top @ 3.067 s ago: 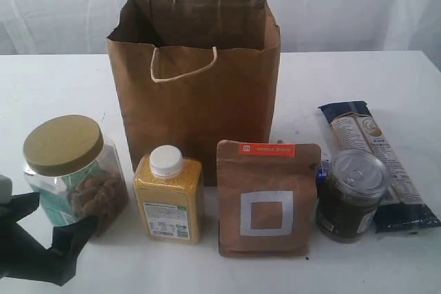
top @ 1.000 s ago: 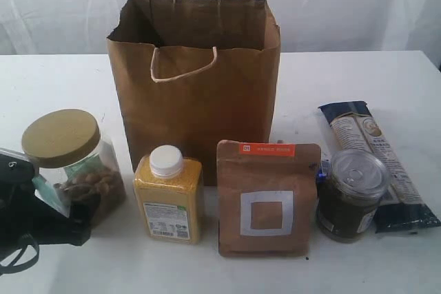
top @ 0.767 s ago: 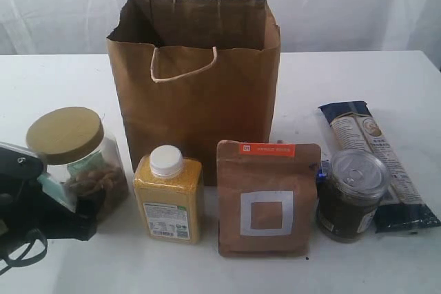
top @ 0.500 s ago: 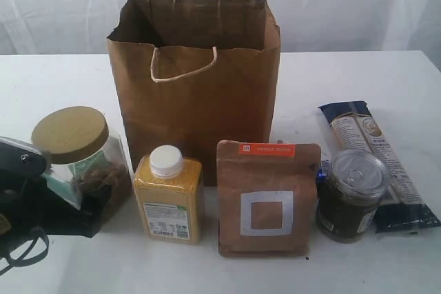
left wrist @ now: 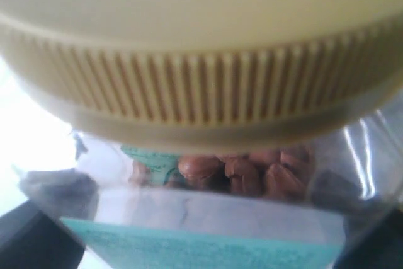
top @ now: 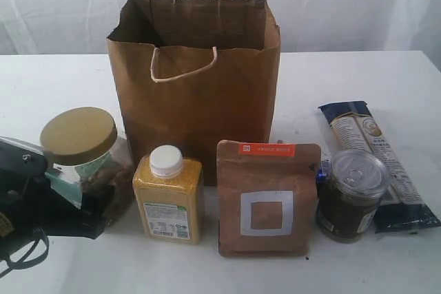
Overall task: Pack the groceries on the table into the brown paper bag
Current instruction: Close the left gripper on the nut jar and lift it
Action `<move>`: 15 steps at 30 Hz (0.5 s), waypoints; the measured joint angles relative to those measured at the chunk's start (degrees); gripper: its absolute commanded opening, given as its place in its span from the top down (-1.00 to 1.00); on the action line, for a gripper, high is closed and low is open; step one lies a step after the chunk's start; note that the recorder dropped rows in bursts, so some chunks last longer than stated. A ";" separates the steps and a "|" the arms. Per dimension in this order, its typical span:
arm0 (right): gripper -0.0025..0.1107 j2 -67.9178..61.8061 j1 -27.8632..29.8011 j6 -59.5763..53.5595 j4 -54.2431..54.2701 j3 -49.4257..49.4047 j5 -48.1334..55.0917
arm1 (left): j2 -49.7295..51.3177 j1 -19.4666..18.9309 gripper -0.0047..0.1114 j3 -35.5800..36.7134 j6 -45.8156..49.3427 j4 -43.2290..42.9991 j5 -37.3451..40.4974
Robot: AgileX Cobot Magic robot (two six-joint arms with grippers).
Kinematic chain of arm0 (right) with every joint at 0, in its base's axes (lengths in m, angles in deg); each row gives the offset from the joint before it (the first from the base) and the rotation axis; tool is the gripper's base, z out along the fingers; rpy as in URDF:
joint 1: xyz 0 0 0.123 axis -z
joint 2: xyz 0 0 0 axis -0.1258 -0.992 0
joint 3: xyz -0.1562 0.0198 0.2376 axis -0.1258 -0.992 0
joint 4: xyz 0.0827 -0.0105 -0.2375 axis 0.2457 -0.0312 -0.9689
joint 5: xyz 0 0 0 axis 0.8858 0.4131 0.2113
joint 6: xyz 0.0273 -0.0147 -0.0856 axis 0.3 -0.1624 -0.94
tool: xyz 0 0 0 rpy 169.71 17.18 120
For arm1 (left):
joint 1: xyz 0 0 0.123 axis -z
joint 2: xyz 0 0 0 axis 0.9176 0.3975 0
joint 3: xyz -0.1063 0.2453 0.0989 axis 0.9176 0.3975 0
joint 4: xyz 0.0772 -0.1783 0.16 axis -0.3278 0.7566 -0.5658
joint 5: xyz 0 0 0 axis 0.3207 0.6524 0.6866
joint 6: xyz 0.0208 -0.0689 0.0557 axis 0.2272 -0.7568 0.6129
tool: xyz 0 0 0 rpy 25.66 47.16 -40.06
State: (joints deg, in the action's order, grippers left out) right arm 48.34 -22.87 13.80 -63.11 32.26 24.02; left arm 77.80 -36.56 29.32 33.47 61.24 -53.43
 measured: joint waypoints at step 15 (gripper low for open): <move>0.96 0.00 0.00 0.00 0.00 0.00 0.00 | -14.73 0.00 0.92 0.10 -1.66 2.10 16.75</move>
State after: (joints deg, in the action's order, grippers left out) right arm 48.34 -22.87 13.80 -63.11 32.26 24.02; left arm 63.07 -36.56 29.42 31.81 63.34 -36.68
